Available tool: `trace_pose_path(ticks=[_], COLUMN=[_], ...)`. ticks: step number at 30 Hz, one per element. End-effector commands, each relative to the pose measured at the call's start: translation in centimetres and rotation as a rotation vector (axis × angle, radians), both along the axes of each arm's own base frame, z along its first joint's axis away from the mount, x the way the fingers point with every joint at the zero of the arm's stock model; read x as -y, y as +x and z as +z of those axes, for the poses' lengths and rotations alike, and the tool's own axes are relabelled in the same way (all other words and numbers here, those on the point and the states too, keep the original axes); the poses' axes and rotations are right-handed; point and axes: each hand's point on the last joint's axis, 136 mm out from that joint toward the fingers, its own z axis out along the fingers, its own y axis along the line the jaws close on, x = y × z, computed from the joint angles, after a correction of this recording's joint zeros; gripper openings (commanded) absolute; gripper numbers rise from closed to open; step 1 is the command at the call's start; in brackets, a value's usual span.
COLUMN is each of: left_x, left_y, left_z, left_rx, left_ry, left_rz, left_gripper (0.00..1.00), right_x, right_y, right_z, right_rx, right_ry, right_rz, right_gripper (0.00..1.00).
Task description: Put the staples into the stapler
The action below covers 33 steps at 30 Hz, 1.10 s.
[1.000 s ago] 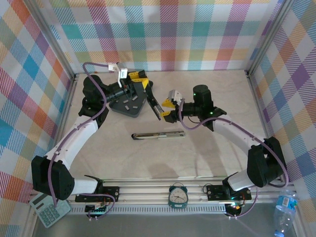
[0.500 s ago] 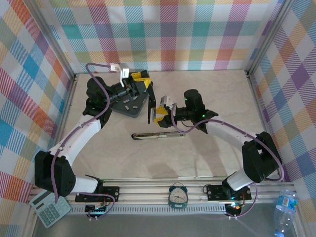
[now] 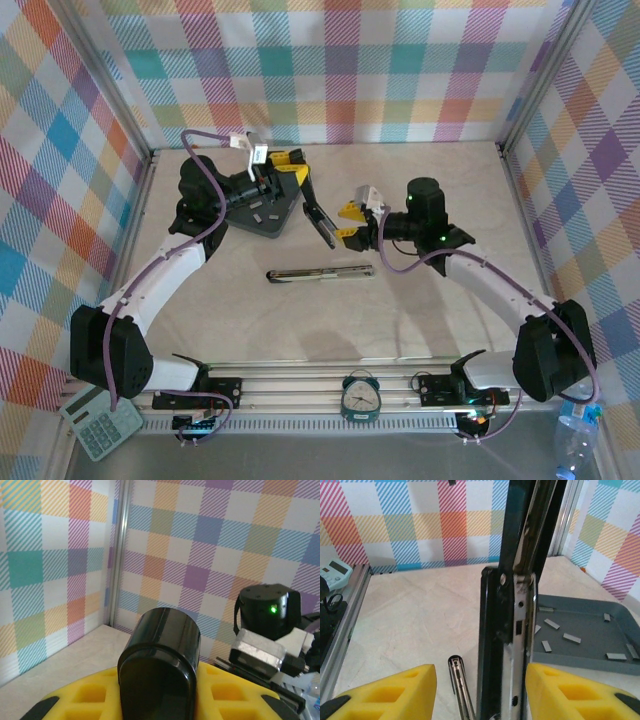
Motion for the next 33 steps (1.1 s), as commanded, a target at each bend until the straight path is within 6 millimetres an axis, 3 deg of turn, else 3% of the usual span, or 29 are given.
trace_pose_path(ticks=[1,7,18,26,31,33], left_x=[0.3,0.4,0.7,1.1,1.2,1.2], left_y=[-1.6,-2.3,-2.7,-2.7,-3.0,-3.0], left_z=[2.1,2.5,2.8,2.9,2.9,3.0], left_rx=[0.105,0.125,0.139,0.139,0.143,0.149], left_ry=[-0.015,-0.016,-0.020,-0.022,-0.025,-0.025], left_rz=[-0.048,-0.074,-0.092,-0.106,-0.116,-0.114], left_gripper=[0.00,0.00,0.00,0.00,0.00,0.00], right_x=[-0.5,-2.0,-4.1,-4.9,-5.1,-5.2], right_y=[0.0,0.5,-0.1,0.1,0.5,0.5], right_z=[1.8,3.0,1.8,1.3,0.7,0.7], right_rx=[0.041,0.010,-0.095,-0.137,-0.152,-0.154], right_ry=[0.001,0.037,0.054,0.060,0.057,0.058], right_rz=[0.058,0.163,0.291,0.331,0.329,0.333], right_gripper=[0.49,0.48,0.48,0.42,0.44,0.37])
